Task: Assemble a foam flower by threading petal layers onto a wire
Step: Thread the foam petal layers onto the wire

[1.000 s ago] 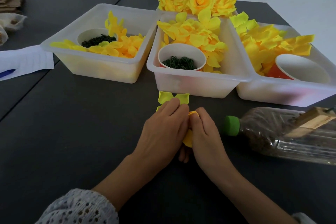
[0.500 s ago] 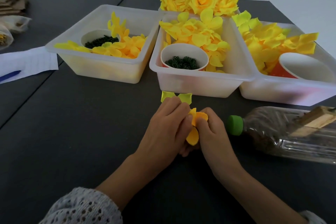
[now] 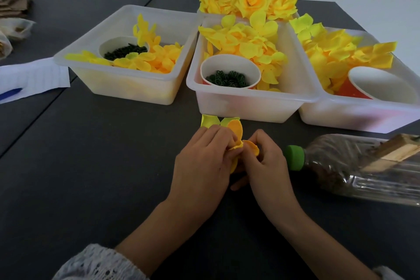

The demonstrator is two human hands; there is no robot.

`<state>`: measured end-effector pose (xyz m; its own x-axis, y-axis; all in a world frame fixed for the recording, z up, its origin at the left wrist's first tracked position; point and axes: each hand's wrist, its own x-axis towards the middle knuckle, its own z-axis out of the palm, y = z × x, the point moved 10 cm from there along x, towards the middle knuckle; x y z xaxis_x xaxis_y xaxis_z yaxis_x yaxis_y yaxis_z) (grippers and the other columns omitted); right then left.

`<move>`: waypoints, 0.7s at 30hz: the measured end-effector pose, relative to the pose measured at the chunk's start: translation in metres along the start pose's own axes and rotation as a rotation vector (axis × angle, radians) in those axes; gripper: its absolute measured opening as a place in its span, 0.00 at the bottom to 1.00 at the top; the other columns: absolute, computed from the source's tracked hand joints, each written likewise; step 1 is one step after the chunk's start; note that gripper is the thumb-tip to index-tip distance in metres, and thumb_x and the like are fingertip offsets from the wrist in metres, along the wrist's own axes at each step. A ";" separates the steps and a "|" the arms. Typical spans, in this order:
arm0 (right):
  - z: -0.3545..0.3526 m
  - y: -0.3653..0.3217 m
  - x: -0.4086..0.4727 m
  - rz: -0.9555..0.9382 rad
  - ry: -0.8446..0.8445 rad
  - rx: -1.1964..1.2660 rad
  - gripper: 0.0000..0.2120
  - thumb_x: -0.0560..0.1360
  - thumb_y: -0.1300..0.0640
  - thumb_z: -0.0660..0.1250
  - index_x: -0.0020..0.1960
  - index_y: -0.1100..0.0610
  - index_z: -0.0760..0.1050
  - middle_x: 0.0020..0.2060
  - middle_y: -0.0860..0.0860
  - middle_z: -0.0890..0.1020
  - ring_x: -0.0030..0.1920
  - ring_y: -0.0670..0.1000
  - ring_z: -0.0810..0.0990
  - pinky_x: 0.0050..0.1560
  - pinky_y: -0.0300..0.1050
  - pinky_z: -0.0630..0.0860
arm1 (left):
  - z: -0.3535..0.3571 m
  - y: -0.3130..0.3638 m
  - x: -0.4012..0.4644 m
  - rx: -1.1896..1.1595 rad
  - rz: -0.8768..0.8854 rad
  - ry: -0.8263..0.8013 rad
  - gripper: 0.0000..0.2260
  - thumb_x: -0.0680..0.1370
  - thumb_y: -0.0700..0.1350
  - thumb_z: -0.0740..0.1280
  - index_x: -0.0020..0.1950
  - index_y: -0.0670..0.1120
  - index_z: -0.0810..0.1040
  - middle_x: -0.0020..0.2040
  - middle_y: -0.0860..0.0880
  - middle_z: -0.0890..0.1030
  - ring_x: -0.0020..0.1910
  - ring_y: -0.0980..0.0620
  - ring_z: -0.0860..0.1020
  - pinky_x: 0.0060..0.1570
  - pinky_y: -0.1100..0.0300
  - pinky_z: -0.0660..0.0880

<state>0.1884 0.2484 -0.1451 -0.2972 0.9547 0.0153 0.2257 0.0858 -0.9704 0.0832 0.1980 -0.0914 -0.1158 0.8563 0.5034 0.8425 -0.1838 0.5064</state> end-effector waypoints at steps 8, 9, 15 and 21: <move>0.011 0.007 0.007 0.103 -0.116 0.112 0.02 0.78 0.56 0.63 0.48 0.50 0.74 0.42 0.50 0.82 0.40 0.46 0.85 0.32 0.37 0.80 | 0.002 -0.008 -0.001 -0.076 -0.048 -0.009 0.14 0.78 0.51 0.59 0.45 0.44 0.78 0.43 0.49 0.82 0.39 0.54 0.79 0.36 0.57 0.77; 0.012 0.008 0.007 0.127 -0.136 0.151 0.03 0.78 0.57 0.63 0.48 0.53 0.75 0.41 0.51 0.82 0.40 0.46 0.85 0.33 0.38 0.81 | 0.001 -0.010 -0.002 -0.095 -0.057 0.000 0.14 0.79 0.52 0.59 0.46 0.43 0.78 0.43 0.48 0.83 0.39 0.53 0.79 0.36 0.55 0.77; 0.012 0.016 0.006 0.193 -0.110 0.285 0.08 0.80 0.61 0.59 0.50 0.60 0.77 0.45 0.56 0.85 0.45 0.52 0.86 0.42 0.46 0.83 | -0.002 -0.029 -0.004 -0.320 -0.204 0.089 0.09 0.79 0.46 0.65 0.40 0.44 0.73 0.34 0.51 0.77 0.33 0.53 0.75 0.30 0.64 0.71; 0.011 0.020 0.005 0.250 -0.069 0.441 0.08 0.80 0.61 0.58 0.50 0.62 0.75 0.44 0.56 0.86 0.44 0.52 0.87 0.39 0.42 0.82 | 0.010 -0.051 -0.006 -0.535 -0.376 0.108 0.09 0.80 0.45 0.63 0.40 0.46 0.74 0.35 0.52 0.79 0.35 0.58 0.78 0.35 0.64 0.76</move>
<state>0.1811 0.2519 -0.1668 -0.3476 0.9084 -0.2321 -0.1106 -0.2855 -0.9520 0.0456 0.2071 -0.1270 -0.4264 0.8609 0.2777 0.3603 -0.1199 0.9251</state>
